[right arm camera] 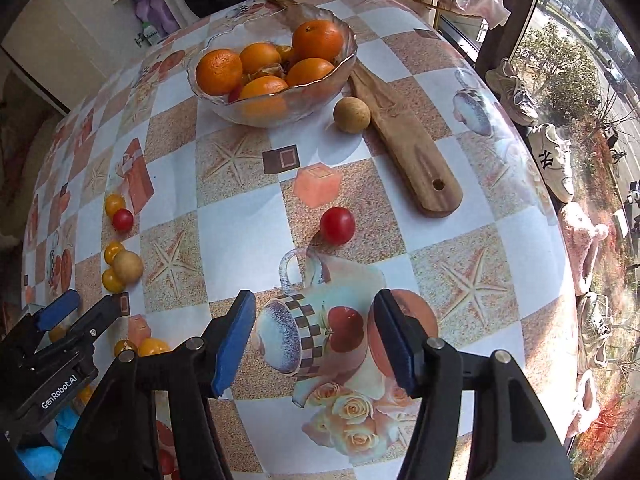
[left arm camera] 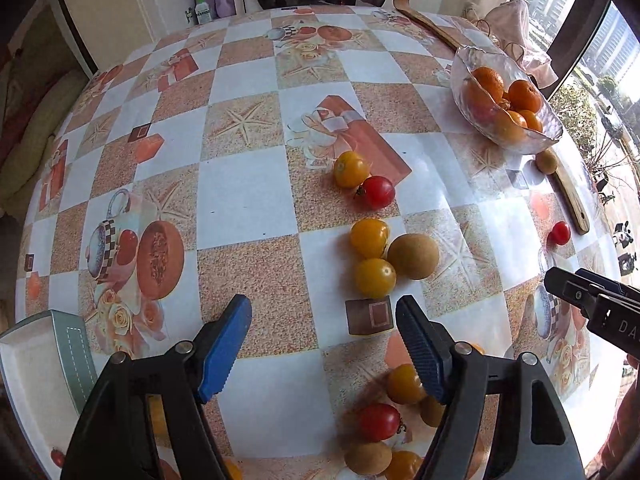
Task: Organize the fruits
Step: 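Move both tools back over the tomatoes on the table, then grasp a yellow tomato with the left tool while the right tool grasps a red cherry tomato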
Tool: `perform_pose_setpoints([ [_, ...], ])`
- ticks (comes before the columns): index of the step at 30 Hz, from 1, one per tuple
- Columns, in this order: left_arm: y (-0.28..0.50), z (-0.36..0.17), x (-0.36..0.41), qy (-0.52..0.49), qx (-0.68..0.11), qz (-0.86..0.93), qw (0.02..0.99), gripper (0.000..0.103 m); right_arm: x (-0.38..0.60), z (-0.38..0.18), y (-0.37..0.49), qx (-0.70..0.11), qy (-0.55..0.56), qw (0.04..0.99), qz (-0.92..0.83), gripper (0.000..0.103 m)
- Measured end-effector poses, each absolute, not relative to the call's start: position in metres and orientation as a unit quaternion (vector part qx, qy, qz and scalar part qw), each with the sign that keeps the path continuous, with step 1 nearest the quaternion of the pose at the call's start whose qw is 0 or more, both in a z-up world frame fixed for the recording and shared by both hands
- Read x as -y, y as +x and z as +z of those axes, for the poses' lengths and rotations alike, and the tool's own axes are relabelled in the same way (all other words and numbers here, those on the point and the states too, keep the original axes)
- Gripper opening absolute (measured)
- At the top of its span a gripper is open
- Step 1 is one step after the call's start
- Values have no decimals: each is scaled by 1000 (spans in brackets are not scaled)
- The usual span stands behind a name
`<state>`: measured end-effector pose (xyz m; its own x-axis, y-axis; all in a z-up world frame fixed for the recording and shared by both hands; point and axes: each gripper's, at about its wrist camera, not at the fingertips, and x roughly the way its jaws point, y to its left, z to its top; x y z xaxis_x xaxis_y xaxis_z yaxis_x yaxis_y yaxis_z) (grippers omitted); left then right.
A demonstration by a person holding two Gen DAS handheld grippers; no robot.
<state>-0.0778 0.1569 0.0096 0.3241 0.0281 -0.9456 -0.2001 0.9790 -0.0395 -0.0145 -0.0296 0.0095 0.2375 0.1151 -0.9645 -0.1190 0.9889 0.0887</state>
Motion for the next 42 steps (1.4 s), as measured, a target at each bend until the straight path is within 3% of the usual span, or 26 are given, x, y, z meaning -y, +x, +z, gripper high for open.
perform_pose_setpoints([
  [9, -64, 6, -145, -66, -567, 82, 817, 75, 22, 5, 3, -590, -31, 802, 89, 60],
  [11, -62, 7, -143, -65, -565, 81, 819, 69, 19, 6, 7, -585, -37, 805, 88, 53],
  [12, -61, 8, -141, -64, -563, 80, 820, 64, 19, 6, 7, -583, -40, 807, 87, 51],
  [14, -62, 10, -136, -60, -561, 74, 822, 55, 18, 7, 9, -580, -48, 809, 83, 34],
  [16, -62, 11, -132, -59, -559, 70, 824, 39, 18, 7, 10, -579, -53, 810, 82, 20],
  [19, -62, 12, -132, -65, -560, 67, 823, 23, 22, 8, 10, -582, -41, 807, 91, 20],
  [26, -73, 21, -152, -124, -555, 56, 821, 23, 28, 13, -8, -591, -5, 797, 122, 20],
  [42, -120, 50, -167, -130, -539, 49, 831, 23, 21, 31, -49, -610, 17, 779, 146, 20],
])
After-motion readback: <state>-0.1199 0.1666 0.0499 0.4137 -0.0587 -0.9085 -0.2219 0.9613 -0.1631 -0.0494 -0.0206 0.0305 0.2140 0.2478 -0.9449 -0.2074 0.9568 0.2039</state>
